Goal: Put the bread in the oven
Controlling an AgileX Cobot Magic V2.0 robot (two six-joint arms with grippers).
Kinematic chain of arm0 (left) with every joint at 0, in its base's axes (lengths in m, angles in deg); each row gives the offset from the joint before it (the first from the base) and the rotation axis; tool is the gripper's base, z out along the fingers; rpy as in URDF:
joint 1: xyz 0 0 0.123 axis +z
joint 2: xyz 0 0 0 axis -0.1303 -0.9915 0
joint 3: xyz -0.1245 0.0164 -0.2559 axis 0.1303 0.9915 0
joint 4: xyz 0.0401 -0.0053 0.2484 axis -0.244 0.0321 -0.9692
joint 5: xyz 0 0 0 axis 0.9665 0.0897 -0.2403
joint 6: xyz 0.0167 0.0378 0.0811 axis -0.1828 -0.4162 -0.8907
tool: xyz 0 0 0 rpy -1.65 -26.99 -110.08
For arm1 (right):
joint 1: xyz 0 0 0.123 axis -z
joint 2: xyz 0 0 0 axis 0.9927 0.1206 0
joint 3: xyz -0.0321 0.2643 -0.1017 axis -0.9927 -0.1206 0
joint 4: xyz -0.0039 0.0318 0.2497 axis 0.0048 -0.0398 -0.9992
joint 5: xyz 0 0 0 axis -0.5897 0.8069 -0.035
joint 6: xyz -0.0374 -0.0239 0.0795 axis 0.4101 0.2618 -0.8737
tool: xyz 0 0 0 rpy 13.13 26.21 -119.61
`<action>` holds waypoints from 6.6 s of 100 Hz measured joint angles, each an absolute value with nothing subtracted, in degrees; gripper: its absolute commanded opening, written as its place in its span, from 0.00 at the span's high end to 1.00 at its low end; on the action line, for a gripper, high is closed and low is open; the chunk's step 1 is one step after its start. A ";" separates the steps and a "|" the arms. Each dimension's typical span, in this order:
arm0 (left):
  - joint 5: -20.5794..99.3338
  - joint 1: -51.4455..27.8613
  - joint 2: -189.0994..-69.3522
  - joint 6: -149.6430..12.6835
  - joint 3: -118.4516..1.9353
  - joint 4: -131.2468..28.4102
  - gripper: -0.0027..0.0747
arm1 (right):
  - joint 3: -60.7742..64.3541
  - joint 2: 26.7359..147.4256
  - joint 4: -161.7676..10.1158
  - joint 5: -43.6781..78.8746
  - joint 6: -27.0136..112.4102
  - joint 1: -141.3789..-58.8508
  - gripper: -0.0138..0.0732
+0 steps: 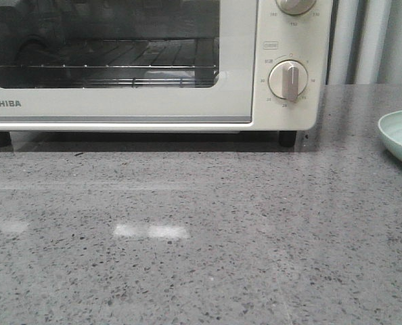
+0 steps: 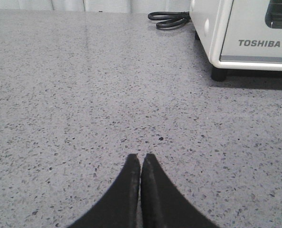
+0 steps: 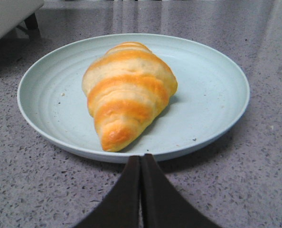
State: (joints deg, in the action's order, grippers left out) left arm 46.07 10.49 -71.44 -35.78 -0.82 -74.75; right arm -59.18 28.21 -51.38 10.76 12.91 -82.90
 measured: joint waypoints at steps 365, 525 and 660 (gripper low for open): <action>49.35 -26.70 -132.25 -5.84 -58.93 -93.15 0.99 | 16.19 82.38 -54.21 -21.21 13.94 -95.93 0.92; 52.02 -42.36 -96.01 -6.42 -37.22 -93.80 0.99 | 18.92 84.81 -47.29 -36.14 14.11 -96.06 0.76; 52.77 -35.21 -96.01 -6.83 -43.67 -106.66 0.99 | 8.65 111.69 -49.83 -38.61 11.37 -89.31 0.52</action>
State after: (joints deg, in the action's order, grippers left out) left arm 52.77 -35.21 -96.01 -6.83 -43.67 -106.66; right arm 8.65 111.69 -49.83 -38.61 11.37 -89.31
